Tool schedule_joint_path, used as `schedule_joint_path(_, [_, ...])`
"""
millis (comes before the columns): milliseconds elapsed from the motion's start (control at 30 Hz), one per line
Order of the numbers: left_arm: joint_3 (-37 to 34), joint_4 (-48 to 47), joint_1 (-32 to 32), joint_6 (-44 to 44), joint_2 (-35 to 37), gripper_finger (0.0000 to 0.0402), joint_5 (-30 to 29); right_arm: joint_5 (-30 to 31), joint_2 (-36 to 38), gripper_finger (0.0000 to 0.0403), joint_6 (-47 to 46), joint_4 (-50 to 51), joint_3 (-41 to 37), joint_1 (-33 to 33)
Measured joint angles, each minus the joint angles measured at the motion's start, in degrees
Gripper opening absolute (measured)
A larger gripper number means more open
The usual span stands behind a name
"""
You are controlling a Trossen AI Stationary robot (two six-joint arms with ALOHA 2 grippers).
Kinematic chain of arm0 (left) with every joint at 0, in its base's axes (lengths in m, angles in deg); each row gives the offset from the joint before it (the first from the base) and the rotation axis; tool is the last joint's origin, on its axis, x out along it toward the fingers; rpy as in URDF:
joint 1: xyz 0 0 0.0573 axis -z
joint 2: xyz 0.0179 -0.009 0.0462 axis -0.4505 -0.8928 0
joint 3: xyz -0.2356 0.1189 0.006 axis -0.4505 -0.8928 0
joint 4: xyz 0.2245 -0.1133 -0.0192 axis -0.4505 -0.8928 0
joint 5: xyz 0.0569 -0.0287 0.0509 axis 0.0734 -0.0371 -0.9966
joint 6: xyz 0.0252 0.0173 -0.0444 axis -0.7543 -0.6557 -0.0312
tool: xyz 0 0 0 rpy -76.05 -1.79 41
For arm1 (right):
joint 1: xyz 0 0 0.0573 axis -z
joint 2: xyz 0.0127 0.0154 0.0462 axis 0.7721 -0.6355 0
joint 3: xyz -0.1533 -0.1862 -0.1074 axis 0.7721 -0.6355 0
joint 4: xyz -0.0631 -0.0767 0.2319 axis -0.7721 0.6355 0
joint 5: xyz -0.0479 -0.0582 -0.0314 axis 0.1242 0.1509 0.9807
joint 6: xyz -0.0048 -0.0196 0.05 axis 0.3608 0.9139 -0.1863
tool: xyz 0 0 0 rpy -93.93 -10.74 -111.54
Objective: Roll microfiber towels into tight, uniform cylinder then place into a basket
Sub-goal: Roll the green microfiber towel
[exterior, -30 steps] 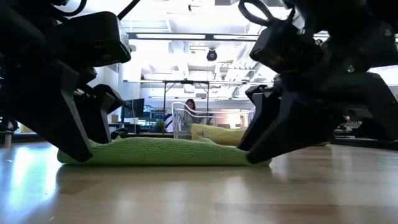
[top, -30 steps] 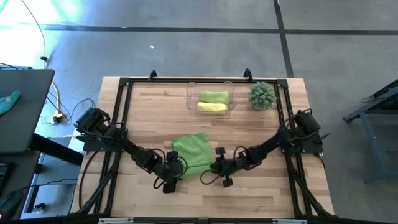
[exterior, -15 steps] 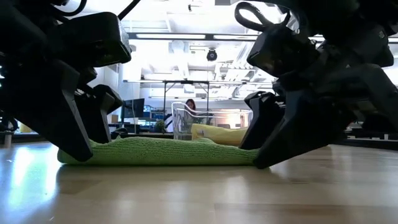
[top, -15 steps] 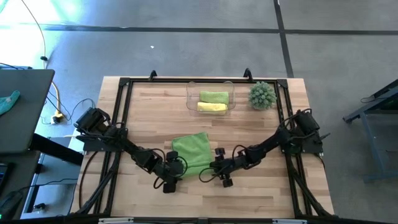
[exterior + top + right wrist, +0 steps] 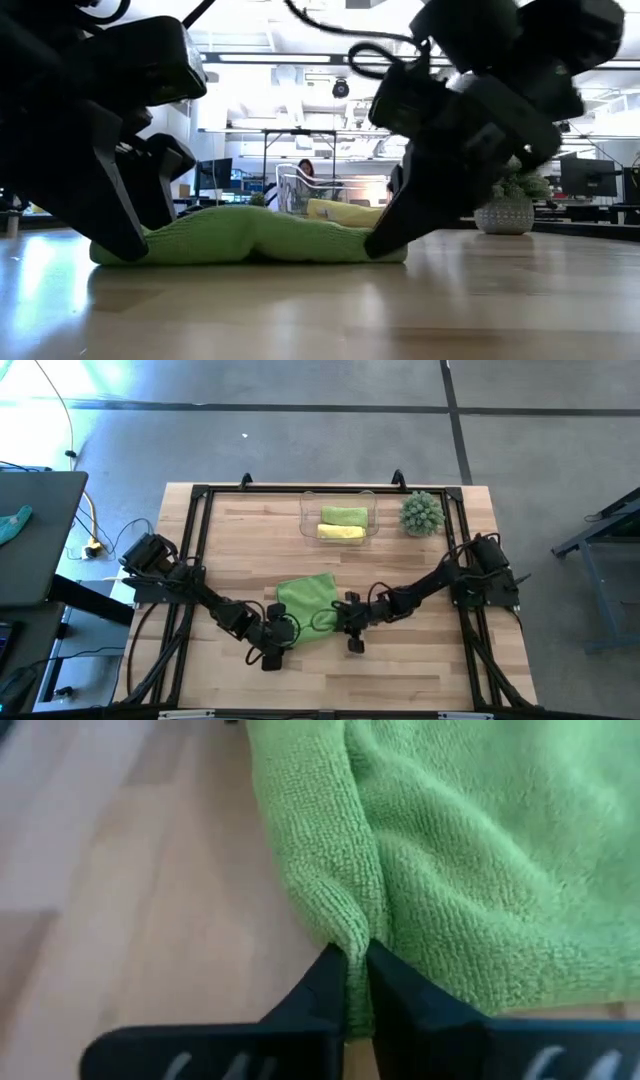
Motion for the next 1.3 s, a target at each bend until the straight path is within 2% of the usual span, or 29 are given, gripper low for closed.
schedule_joint_path(233, [-0.23, -3.16, 0.45, -3.40, 2.90, 0.0186, -1.65, -22.39, -0.39, 0.0008, -14.34, -4.21, -0.31, 4.52])
schedule_joint_path(467, [-0.24, -8.21, 3.12, -6.13, 5.64, 0.0186, -5.82, -31.46, -0.35, 0.0003, -23.93, -6.90, -0.31, 8.38])
schedule_joint_path(667, [-0.10, -6.77, 6.14, -10.50, 8.56, 0.0186, -11.84, -31.44, -0.25, 0.0003, -26.28, -5.92, -0.24, 9.53])
schedule_joint_path(767, [-0.13, -6.05, 7.61, -10.82, 8.46, 0.0186, -12.61, -29.36, -0.07, 0.0003, -27.24, -3.86, -0.08, 9.48])
schedule_joint_path(900, [-0.04, -2.45, 9.20, -13.22, 6.61, 0.0186, -13.63, -27.62, 0.02, 0.0003, -28.93, -2.92, 0.02, 9.42])
schedule_joint_path(1100, [-0.04, 0.56, 9.44, -18.63, 3.18, 0.0186, -20.78, -24.99, 0.02, 0.0003, -30.15, -3.25, 0.02, 9.36])
schedule_joint_path(1300, [-0.02, 0.16, 8.27, -18.55, 0.88, 0.0186, -20.57, -24.65, 0.02, 0.0003, -30.08, -3.34, 0.02, 9.36])
